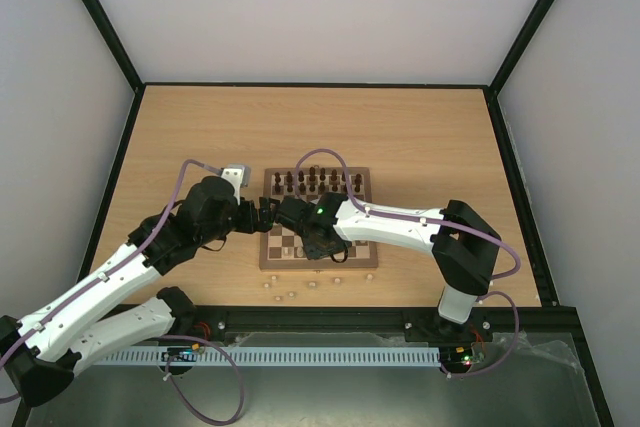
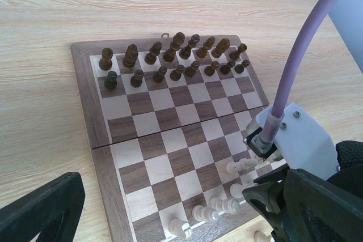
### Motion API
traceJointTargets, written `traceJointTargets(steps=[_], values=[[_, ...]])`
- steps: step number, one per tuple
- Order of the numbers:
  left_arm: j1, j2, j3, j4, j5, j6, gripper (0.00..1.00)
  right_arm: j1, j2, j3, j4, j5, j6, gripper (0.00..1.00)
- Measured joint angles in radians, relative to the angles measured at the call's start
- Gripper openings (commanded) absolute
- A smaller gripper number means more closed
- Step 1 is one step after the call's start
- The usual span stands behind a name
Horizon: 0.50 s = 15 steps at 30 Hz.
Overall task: Set up the chess pieces on the board
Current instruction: Move the chess piece to the chessboard.
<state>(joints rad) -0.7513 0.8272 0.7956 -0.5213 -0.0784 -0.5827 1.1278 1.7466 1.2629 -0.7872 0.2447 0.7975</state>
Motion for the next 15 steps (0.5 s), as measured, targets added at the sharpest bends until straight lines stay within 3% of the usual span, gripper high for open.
traceJointTargets(steps=[15], values=[[0.0,0.006,0.0,0.002,0.0,0.0,0.99,0.0,-0.001,-0.006,-0.001,-0.001,0.0,0.27]])
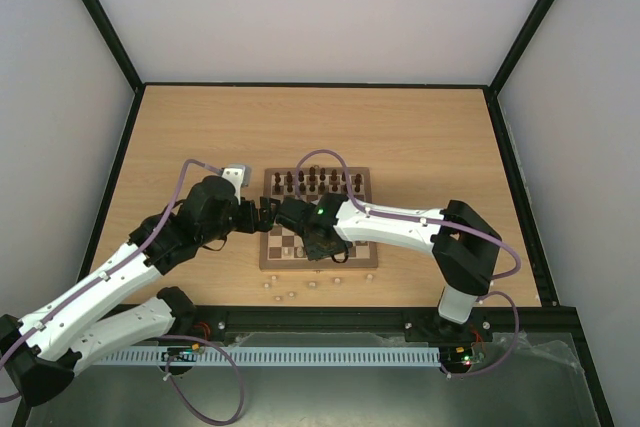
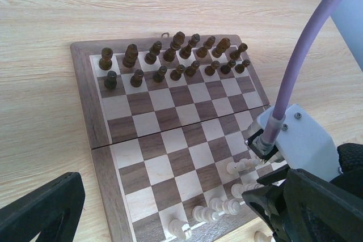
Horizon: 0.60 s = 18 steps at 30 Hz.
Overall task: Set up the chess pieces on the board
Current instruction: Move the chess piece to the chessboard, then pick up the chess piece at the center of the board.
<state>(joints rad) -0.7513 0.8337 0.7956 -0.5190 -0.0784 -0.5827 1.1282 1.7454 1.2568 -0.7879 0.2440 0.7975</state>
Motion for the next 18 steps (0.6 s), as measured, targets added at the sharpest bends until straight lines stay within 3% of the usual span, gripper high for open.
traceJointTargets(steps=[18], values=[[0.0,0.016,0.0,0.005,0.0,0.0,0.99,0.0,-0.15,-0.012,0.016,0.02,0.0,0.37]])
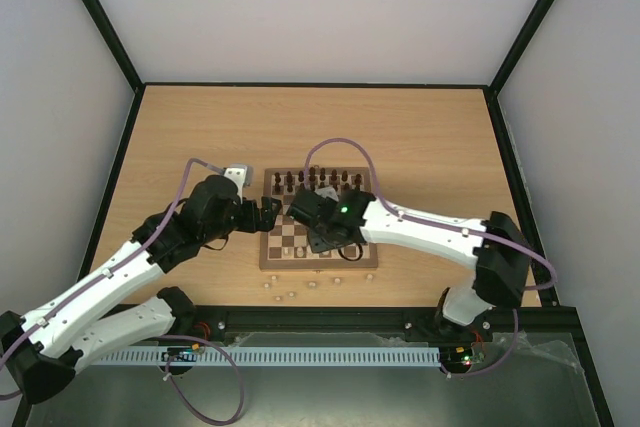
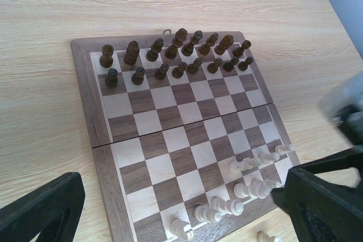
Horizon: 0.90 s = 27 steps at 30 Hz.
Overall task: Set up the chess pieces on the board
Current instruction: Pick up the chess piece at the center of the board.
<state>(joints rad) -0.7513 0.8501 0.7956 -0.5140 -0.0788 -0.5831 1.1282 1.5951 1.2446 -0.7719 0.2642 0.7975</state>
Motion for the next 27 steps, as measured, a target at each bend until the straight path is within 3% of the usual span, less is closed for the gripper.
traceJointTargets(steps=[4,13,19,21,27], values=[[0.0,0.017,0.0,0.0,-0.002,0.0,0.99,0.002,-0.119,-0.048,0.043,0.027,0.0,0.41],[0.0,0.097,0.025,0.001,-0.025,-0.006,0.99,0.005,-0.435,-0.237,0.097,0.124,-0.005,0.6],[0.0,0.162,0.064,0.01,-0.053,-0.013,0.99,0.003,-0.517,-0.306,0.126,0.161,-0.018,0.85],[0.0,0.182,0.08,0.012,-0.068,-0.016,0.99,-0.005,-0.538,-0.314,0.134,0.16,-0.034,1.0],[0.0,0.238,0.135,0.012,-0.122,-0.025,0.99,-0.031,-0.527,-0.317,0.179,0.14,-0.094,0.99]])
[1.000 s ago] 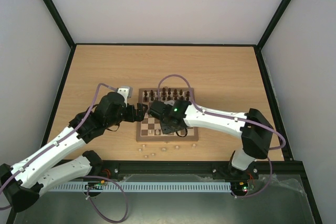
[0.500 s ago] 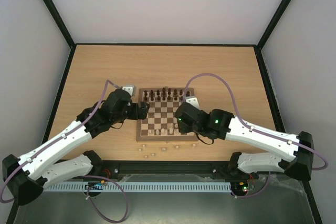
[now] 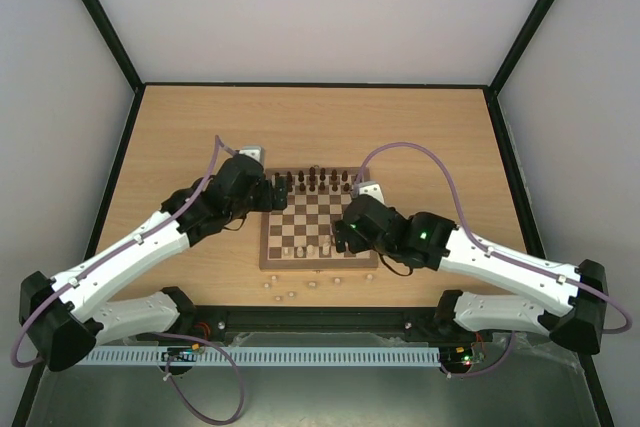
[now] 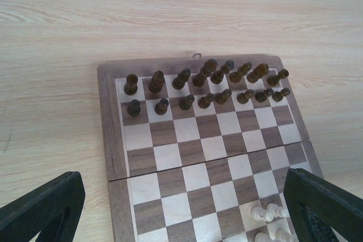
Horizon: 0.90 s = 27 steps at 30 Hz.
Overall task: Set up the chess pieces on the board
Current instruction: Pick up the chess piece at the center of the board.
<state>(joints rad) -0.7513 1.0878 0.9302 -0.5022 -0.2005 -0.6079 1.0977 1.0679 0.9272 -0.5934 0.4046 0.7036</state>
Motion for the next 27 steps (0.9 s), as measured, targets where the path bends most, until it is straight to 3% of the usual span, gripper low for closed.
traceJointTargets(steps=[14,27], values=[[0.0,0.019,0.037,-0.006,-0.071,-0.064,0.99,-0.065,0.056,0.005,0.043,-0.086,-0.091,0.99],[0.0,-0.157,-0.029,0.01,-0.006,-0.076,0.99,-0.069,-0.022,-0.029,-0.015,-0.13,0.013,0.98]])
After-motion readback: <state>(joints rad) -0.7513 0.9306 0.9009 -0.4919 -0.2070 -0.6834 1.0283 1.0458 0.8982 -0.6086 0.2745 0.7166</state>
